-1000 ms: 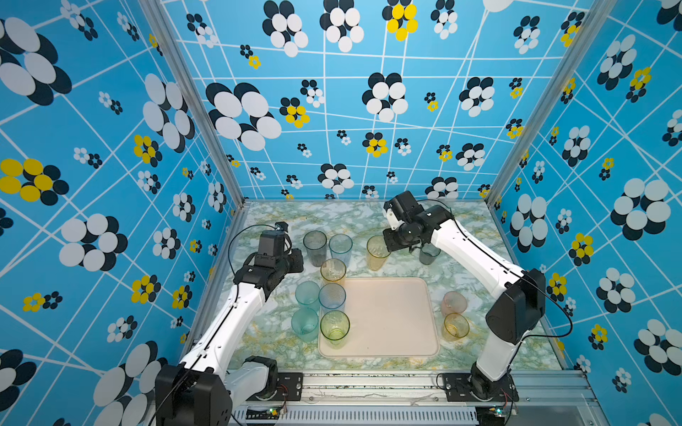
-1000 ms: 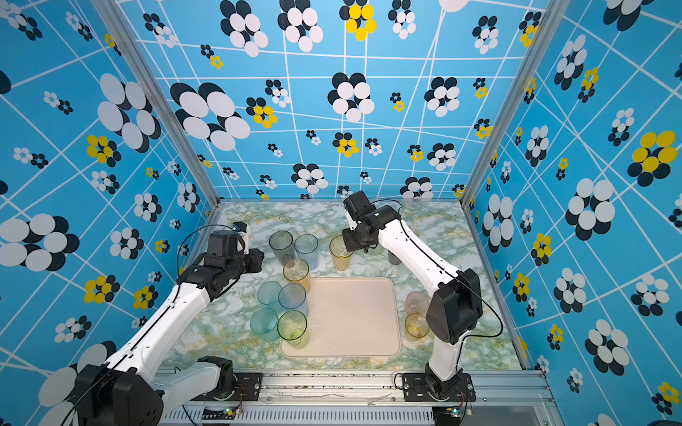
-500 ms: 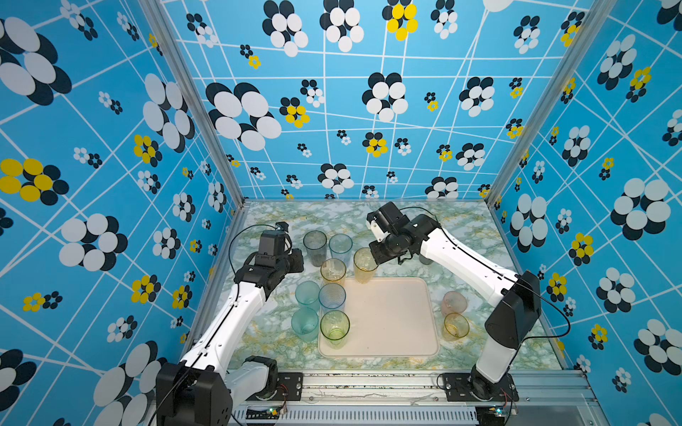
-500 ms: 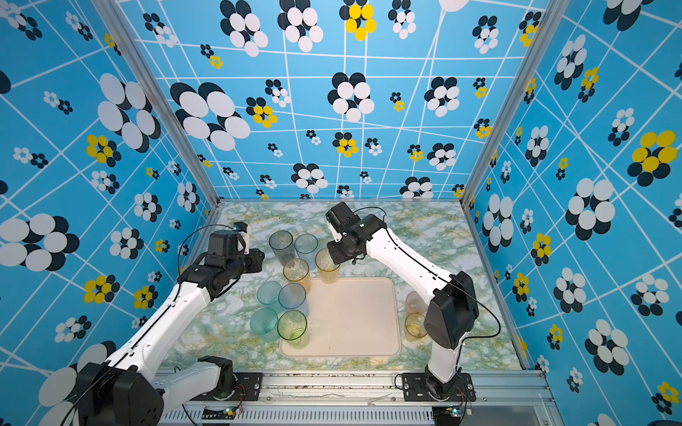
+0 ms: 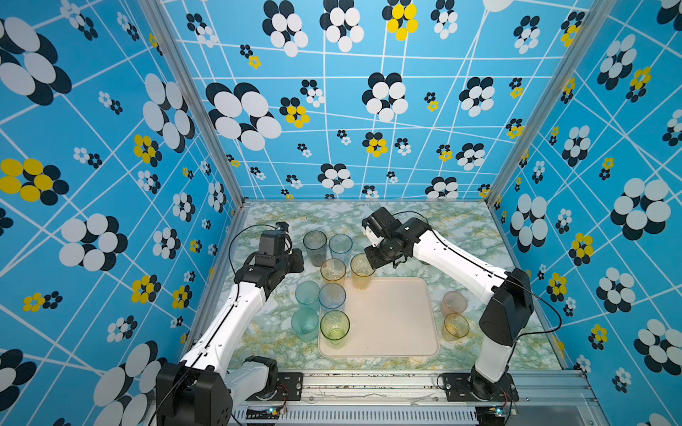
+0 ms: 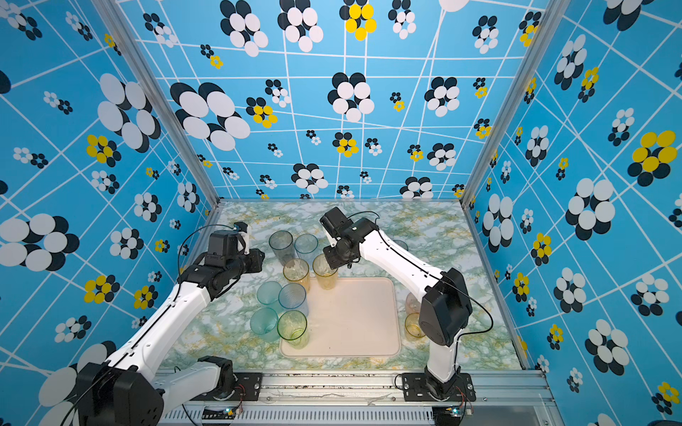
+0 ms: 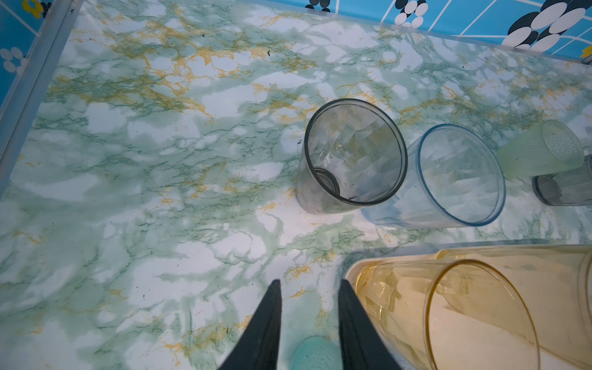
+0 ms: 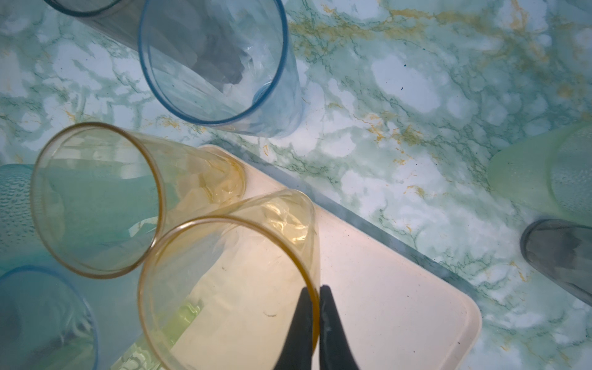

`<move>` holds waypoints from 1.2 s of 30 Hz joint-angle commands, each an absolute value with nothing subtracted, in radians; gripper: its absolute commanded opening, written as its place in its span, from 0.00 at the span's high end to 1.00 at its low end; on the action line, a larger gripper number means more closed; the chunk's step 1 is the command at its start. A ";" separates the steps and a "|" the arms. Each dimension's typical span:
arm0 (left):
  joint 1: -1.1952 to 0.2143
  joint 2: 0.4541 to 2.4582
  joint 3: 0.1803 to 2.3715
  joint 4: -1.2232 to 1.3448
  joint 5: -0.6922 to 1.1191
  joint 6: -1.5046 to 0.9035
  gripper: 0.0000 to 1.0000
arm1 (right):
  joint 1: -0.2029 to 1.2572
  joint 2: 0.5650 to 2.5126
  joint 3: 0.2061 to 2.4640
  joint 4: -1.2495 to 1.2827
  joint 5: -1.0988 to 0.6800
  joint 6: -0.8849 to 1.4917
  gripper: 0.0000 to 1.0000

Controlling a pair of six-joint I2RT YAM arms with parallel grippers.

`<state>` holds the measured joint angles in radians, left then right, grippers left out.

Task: Place the glasses into the tray
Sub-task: Place the glass on the tray.

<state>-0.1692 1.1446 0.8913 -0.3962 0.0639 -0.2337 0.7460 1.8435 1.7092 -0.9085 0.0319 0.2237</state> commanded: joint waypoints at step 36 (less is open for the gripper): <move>-0.158 1.150 0.928 -0.436 0.070 -0.201 0.67 | 0.753 1.902 1.690 -0.861 0.018 0.256 0.90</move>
<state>-0.1692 1.1446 0.9005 -0.4187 0.0643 -0.2157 0.7460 1.8862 1.6947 -0.8749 0.0307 0.2329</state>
